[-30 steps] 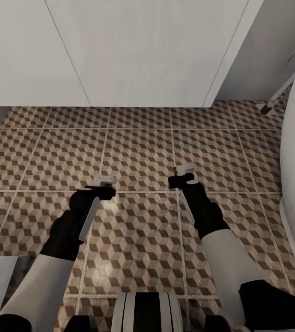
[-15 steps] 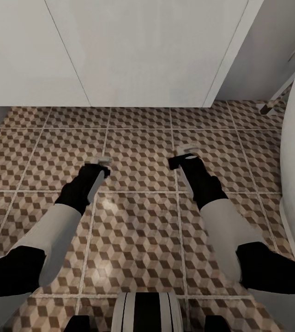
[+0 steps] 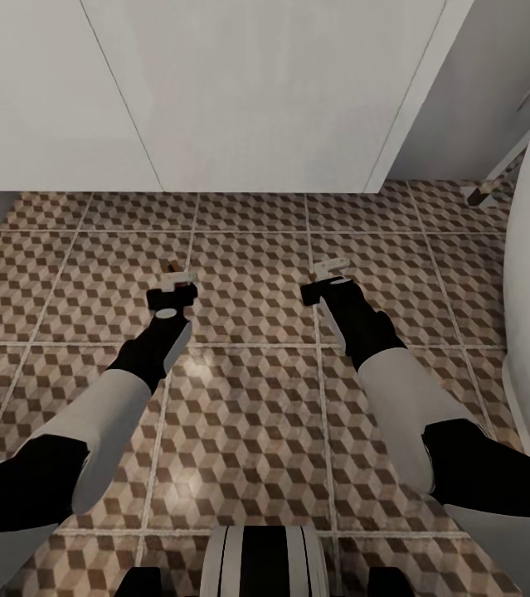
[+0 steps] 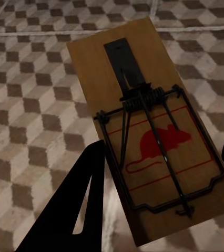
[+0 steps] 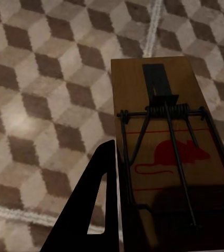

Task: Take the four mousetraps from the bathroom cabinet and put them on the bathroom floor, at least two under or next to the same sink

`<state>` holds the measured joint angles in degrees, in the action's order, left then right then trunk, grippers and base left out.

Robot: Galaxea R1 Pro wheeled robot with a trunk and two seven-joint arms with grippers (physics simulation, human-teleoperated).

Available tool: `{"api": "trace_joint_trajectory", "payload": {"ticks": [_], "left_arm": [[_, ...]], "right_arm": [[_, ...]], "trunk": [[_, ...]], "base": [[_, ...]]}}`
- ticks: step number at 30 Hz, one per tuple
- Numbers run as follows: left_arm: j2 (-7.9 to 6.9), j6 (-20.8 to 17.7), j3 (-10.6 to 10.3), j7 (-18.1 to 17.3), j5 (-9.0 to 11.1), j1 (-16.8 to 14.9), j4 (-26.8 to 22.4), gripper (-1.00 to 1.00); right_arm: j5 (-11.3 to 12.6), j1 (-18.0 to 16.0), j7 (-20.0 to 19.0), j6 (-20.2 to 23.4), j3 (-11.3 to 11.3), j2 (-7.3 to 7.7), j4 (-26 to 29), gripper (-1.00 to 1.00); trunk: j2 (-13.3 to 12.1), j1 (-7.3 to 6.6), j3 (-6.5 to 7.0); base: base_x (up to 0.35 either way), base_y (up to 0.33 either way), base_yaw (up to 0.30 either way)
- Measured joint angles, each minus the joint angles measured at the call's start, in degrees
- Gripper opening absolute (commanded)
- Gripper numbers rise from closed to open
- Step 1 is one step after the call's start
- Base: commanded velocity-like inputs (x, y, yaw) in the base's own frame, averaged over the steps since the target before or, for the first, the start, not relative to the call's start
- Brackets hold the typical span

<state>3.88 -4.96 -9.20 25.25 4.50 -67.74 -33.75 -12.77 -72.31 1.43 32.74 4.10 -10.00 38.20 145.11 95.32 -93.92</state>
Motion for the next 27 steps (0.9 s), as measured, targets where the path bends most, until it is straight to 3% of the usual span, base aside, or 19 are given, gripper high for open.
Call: {"api": "trace_joint_trajectory", "payload": {"ticks": [8,12,15,23,27], "left_arm": [[0.16,0.89,-0.52,0.14,-0.07,0.00,0.11,-1.00],[0.22,0.91,-3.54,0.33,-0.44,0.14,-0.16,-1.00],[0.22,0.90,-4.45,1.22,-0.48,0.22,-0.62,-1.00],[0.64,0.74,-5.05,2.07,-0.46,2.07,-6.57,-1.00],[0.75,0.71,-5.12,2.14,-0.44,2.34,-7.25,-1.00]], "right_arm": [[0.00,-0.01,0.00,-0.36,0.08,0.00,-0.16,-1.00],[0.02,-0.01,0.01,-1.42,0.09,0.00,-0.19,-1.00],[0.02,-0.01,0.01,-1.61,0.09,0.00,-0.20,-1.00],[0.03,-0.01,0.01,-1.73,0.05,0.00,-0.34,-1.00],[0.00,-0.08,0.87,-3.68,-0.15,0.00,-5.05,-1.00]], "trunk": [[0.00,0.00,0.00],[0.00,0.00,0.00],[0.00,0.00,0.00],[0.00,0.00,0.00],[0.00,0.00,0.00]], "base": [[0.000,0.000,0.000],[0.000,0.000,0.000],[0.000,0.000,0.000],[0.000,0.000,0.000],[0.000,0.000,0.000]]}}
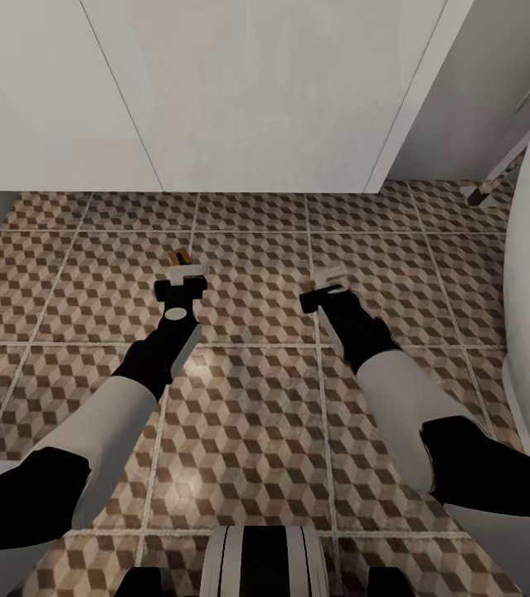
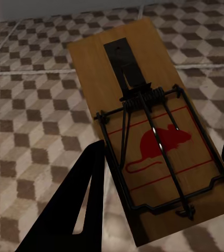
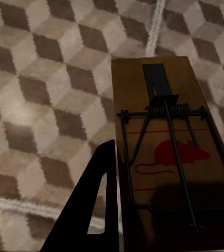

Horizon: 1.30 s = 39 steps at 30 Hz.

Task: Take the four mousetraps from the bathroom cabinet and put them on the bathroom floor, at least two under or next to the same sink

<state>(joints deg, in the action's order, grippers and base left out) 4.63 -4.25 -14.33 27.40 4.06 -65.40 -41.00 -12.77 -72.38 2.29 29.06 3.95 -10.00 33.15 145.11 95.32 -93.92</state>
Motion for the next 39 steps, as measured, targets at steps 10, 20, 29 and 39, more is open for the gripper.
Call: {"api": "trace_joint_trajectory", "payload": {"ticks": [10,20,29,39], "left_arm": [[0.07,-0.17,0.02,0.01,0.31,0.09,-1.34,-1.00],[1.60,-0.14,-0.09,0.00,0.48,1.80,-1.46,-1.00],[1.93,-0.13,-0.24,0.02,0.45,2.41,-2.99,-1.00],[1.93,-0.13,-0.25,0.02,0.46,3.32,-3.73,-1.00]], "right_arm": [[0.63,-0.02,7.51,-8.55,-0.07,0.00,-4.07,-1.00],[0.70,-0.02,7.60,-8.89,-0.15,0.00,-3.77,-1.00],[0.68,-0.02,7.60,-8.89,-0.15,0.00,-3.44,-1.00],[0.75,-0.02,7.60,-8.89,-0.15,0.00,-3.43,-1.00]], "trunk": [[0.00,0.00,0.00],[0.00,0.00,0.00],[0.00,0.00,0.00],[0.00,0.00,0.00]], "base": [[0.000,0.000,0.000],[0.000,0.000,0.000],[0.000,0.000,0.000],[0.000,0.000,0.000]]}}
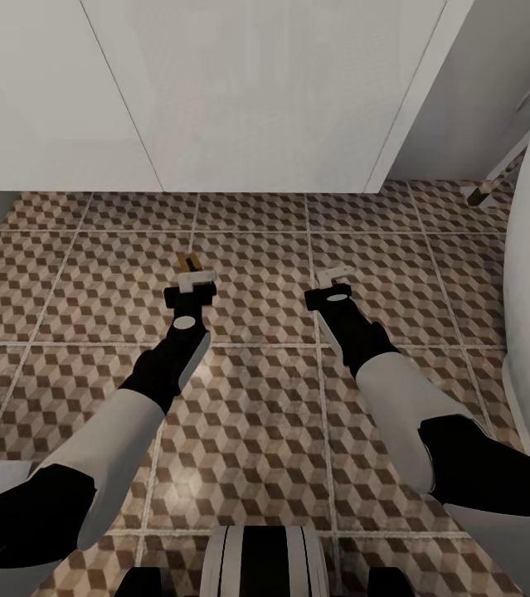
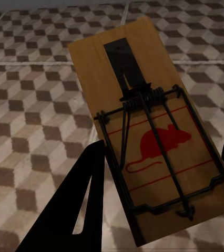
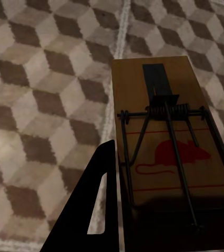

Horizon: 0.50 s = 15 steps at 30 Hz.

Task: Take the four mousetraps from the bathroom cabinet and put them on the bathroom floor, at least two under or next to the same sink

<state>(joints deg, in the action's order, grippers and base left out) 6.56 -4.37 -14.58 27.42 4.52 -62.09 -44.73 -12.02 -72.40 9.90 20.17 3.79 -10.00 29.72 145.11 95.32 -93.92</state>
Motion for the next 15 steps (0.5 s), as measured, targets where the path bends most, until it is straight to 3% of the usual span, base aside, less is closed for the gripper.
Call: {"api": "trace_joint_trajectory", "payload": {"ticks": [7,15], "left_arm": [[0.00,-0.01,0.00,0.00,0.00,0.06,0.07,-1.00],[-0.08,0.00,0.00,0.00,0.02,0.07,0.08,-1.00]], "right_arm": [[0.02,0.00,-0.08,0.00,0.00,0.00,0.00,-1.00],[0.04,0.00,-0.09,0.00,-0.01,0.00,0.00,-1.00]], "trunk": [[0.00,0.00,0.00],[0.10,0.21,-1.77]], "base": [[0.000,0.000,0.000],[0.000,0.000,0.000]]}}
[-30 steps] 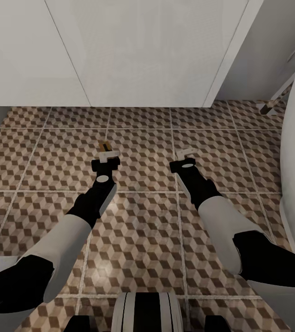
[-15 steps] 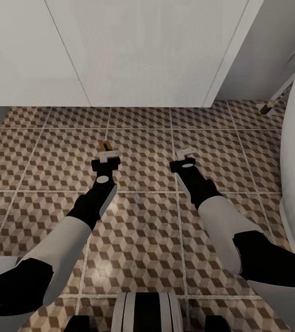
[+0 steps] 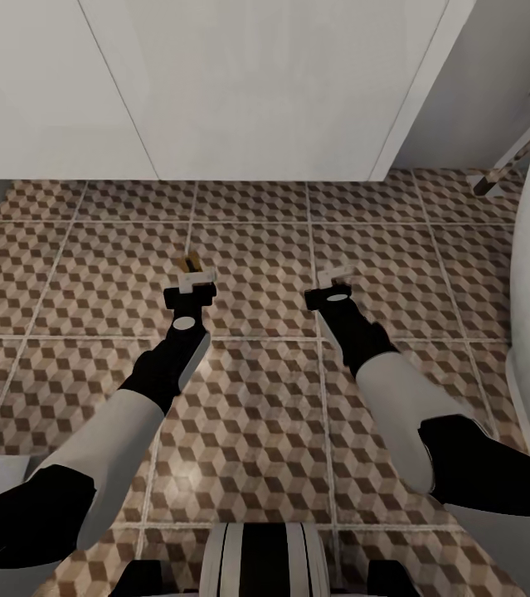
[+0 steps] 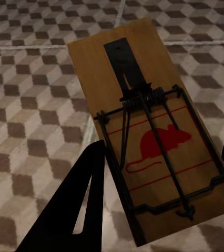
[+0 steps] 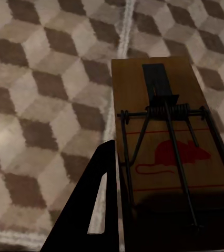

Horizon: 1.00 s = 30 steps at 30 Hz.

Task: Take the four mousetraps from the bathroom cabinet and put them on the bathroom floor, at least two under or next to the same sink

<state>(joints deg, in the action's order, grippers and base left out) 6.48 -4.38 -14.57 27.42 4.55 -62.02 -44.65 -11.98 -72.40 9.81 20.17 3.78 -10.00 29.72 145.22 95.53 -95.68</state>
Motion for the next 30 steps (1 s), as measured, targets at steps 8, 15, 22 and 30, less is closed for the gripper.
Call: {"api": "trace_joint_trajectory", "payload": {"ticks": [8,15,22,30], "left_arm": [[-0.01,0.00,0.00,0.00,0.00,0.00,-0.06,-1.00],[-0.09,0.00,0.00,0.00,0.00,0.00,0.01,-1.00],[-0.13,0.00,0.00,0.00,-0.01,0.32,0.15,-1.00],[-0.35,0.08,-0.01,-0.18,-0.07,1.71,0.13,-1.00]], "right_arm": [[0.00,0.00,0.02,0.00,0.00,0.00,0.00,-1.00],[0.00,0.00,0.00,0.00,0.00,0.00,0.02,-1.00],[-0.05,0.05,0.00,0.00,0.07,0.00,0.64,-1.00],[-0.08,0.08,-2.32,0.87,0.26,0.00,9.73,-1.00]], "trunk": [[0.11,0.21,-1.77],[0.20,0.39,-3.32],[0.24,0.46,-4.00],[0.25,0.45,-3.99]], "base": [[0.000,0.000,0.000],[0.000,0.000,0.000],[0.000,0.000,0.000],[0.000,0.000,0.000]]}}
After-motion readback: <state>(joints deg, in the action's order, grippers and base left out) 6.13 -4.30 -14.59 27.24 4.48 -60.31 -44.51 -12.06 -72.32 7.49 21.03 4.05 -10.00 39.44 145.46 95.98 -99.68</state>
